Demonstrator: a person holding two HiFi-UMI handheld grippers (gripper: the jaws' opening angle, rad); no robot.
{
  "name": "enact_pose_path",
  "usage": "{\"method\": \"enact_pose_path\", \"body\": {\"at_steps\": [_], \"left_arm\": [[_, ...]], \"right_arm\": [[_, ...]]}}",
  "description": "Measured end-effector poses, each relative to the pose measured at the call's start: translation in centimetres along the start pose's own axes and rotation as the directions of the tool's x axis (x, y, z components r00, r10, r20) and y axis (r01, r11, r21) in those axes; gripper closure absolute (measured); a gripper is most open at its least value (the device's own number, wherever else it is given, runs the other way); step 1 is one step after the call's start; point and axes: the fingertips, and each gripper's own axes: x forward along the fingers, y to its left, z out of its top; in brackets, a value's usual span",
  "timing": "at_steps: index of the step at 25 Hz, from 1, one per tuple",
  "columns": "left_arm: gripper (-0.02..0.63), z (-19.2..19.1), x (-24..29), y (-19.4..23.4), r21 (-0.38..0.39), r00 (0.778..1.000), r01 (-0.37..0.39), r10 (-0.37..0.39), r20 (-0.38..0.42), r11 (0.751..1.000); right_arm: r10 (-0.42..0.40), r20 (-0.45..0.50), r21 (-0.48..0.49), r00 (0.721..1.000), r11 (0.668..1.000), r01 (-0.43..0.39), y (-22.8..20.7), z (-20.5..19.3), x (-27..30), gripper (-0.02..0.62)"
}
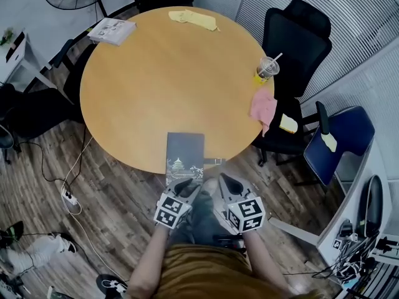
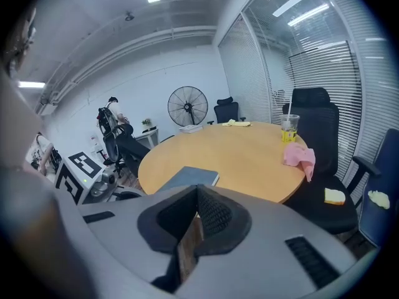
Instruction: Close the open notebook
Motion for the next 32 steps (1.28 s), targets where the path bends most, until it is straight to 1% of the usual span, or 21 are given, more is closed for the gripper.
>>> {"method": "enact_pose_path", "body": {"at_steps": [2,4,7,12,15,18,22,23,26,30,32], "left_arm": [[0.465,1.0,-0.9,0.6,-0.045,0.999,-0.017,0.019,0.047,0.999],[0.496,1.9,-2.1,1.4,-0.08,0.994,-0.043,0.05,0.096,0.996],[0.506,3.2,-4.1,2.4,-0.114,0.984,-0.076,0.093,0.15,0.991],[0.558,6.2,-7.8,3.2,-0.132,0.955,-0.113,0.144,0.261,0.985],[0.562,7.8,-9.8,3.3,-0.161,0.934,-0.105,0.153,0.322,0.981],[0.58,8.9,-11.6,3.6,-0.177,0.921,-0.104,0.162,0.355,0.979],[0.583,9.5,-14.2,4.4,-0.277,0.899,-0.077,0.187,0.396,0.958],[0.583,9.6,-14.7,4.5,-0.277,0.895,-0.081,0.192,0.402,0.957],[0.583,9.9,-16.0,4.3,-0.235,0.888,-0.111,0.202,0.413,0.966],[0.583,10.7,-17.2,3.6,-0.251,0.873,-0.068,0.18,0.454,0.966],[0.583,10.7,-17.7,3.5,-0.256,0.869,-0.064,0.18,0.462,0.965]], "right_arm": [[-0.003,0.014,-0.006,1.0,1.0,0.003,0.4,0.3,-0.1,0.583],[-0.004,0.028,-0.013,1.0,1.0,0.004,1.0,0.6,-0.4,0.583],[-0.011,0.053,-0.027,0.999,1.0,0.012,2.3,1.2,-0.9,0.583],[-0.041,0.102,-0.044,0.994,0.998,0.046,4.0,2.2,-2.1,0.583],[-0.063,0.14,-0.044,0.988,0.997,0.07,4.7,3.0,-2.8,0.583],[-0.085,0.177,-0.06,0.98,0.993,0.097,5.5,4.2,-3.3,0.583],[-0.132,0.222,-0.047,0.966,0.988,0.146,6.1,5.3,-4.6,0.583],[-0.144,0.232,-0.041,0.962,0.987,0.158,6.1,5.5,-5.0,0.583],[-0.171,0.25,-0.039,0.953,0.982,0.186,6.1,5.8,-5.8,0.583],[-0.18,0.266,-0.042,0.947,0.979,0.198,6.2,6.1,-6.5,0.583],[-0.177,0.271,-0.04,0.946,0.98,0.195,6.6,6.1,-6.7,0.583]]}}
